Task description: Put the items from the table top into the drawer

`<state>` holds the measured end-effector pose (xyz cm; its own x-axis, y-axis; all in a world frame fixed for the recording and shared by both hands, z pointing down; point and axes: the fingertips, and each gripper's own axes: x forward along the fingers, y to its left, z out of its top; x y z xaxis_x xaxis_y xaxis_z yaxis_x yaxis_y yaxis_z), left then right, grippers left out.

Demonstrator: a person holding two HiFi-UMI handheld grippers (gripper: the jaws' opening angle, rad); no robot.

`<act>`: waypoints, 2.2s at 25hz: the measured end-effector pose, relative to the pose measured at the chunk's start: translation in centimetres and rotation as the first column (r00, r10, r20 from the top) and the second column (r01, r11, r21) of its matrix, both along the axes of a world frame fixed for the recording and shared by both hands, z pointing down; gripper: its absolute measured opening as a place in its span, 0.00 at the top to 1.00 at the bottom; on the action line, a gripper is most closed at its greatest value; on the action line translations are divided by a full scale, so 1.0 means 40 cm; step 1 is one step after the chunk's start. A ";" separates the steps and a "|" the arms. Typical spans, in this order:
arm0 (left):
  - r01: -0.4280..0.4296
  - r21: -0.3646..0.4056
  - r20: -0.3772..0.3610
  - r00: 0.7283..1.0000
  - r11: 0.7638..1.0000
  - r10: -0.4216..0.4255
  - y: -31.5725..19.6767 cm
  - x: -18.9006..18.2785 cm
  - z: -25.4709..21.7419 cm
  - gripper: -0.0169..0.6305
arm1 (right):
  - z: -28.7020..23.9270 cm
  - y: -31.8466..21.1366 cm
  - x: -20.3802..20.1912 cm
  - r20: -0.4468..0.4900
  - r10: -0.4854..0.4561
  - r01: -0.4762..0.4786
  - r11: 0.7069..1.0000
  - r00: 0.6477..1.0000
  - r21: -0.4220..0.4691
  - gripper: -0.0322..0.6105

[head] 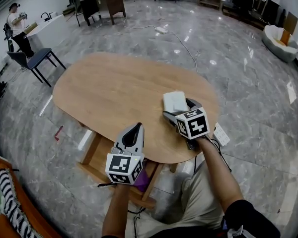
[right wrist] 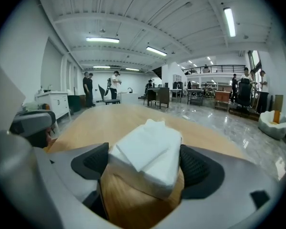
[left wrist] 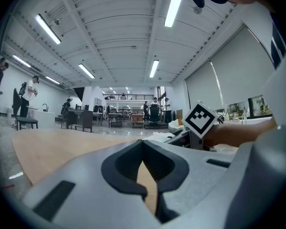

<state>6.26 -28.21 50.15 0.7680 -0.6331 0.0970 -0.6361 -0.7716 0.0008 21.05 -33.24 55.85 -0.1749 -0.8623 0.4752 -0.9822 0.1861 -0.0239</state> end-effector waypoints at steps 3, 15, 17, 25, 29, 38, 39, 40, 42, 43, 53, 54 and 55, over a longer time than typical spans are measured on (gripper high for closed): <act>0.001 -0.003 0.002 1.000 1.000 -0.001 0.000 -0.004 0.004 0.97 | 0.002 -0.001 0.006 -0.013 0.015 -0.015 1.000 1.000 -0.021 0.24; 0.006 -0.015 -0.005 1.000 1.000 -0.006 -0.001 -0.017 0.017 0.97 | 0.004 0.002 0.013 -0.038 0.038 -0.040 0.998 0.999 -0.052 0.39; 0.008 -0.017 -0.005 1.000 1.000 -0.008 -0.001 -0.017 0.019 0.97 | 0.004 0.003 0.014 -0.038 0.038 -0.040 0.998 0.999 -0.053 0.40; 0.009 -0.014 -0.002 1.000 1.000 -0.009 -0.002 -0.015 0.019 0.97 | -0.001 0.003 0.017 -0.017 0.035 -0.036 0.999 0.999 -0.041 0.42; 0.020 -0.010 0.002 1.000 1.000 -0.020 -0.004 -0.027 0.016 0.97 | -0.009 0.007 0.007 -0.007 0.024 -0.024 0.999 1.000 -0.031 0.42; 0.039 -0.003 0.005 0.999 0.999 -0.039 0.013 -0.058 0.006 0.97 | -0.030 0.022 -0.036 -0.009 -0.006 0.006 1.000 1.000 -0.014 0.42; 0.042 -0.002 0.006 0.999 0.999 -0.042 0.015 -0.064 0.006 0.97 | -0.032 0.023 -0.042 -0.011 -0.008 0.008 1.000 1.000 -0.013 0.42; 0.046 -0.001 0.007 0.999 0.999 -0.046 0.018 -0.070 0.007 0.97 | -0.032 0.025 -0.048 -0.012 -0.011 0.011 1.000 1.000 -0.012 0.42; 0.055 0.000 0.006 0.998 0.999 -0.055 0.023 -0.081 0.006 0.97 | -0.034 0.030 -0.059 -0.017 -0.018 0.018 1.000 1.000 -0.010 0.42; 0.059 0.001 0.005 0.998 0.998 -0.059 0.025 -0.088 0.004 0.97 | -0.036 0.032 -0.064 -0.020 -0.022 0.022 1.000 1.000 -0.009 0.42; 0.076 0.013 -0.004 0.997 0.997 -0.076 0.060 -0.125 -0.012 0.97 | -0.042 0.059 -0.100 -0.044 -0.043 0.043 0.999 0.998 -0.020 0.44; 0.079 0.014 -0.004 0.997 0.997 -0.079 0.063 -0.129 -0.015 0.97 | -0.044 0.060 -0.105 -0.045 -0.047 0.046 0.999 0.998 -0.019 0.45; 0.083 0.016 -0.004 0.997 0.996 -0.083 0.065 -0.135 -0.017 0.97 | -0.047 0.061 -0.111 -0.046 -0.051 0.050 0.999 0.998 -0.018 0.45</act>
<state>0.86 -25.60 49.45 0.7133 -0.6958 0.0841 -0.6977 -0.7163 -0.0092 16.61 -30.79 53.99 -0.1952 -0.8450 0.4979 -0.9718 0.2352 0.0181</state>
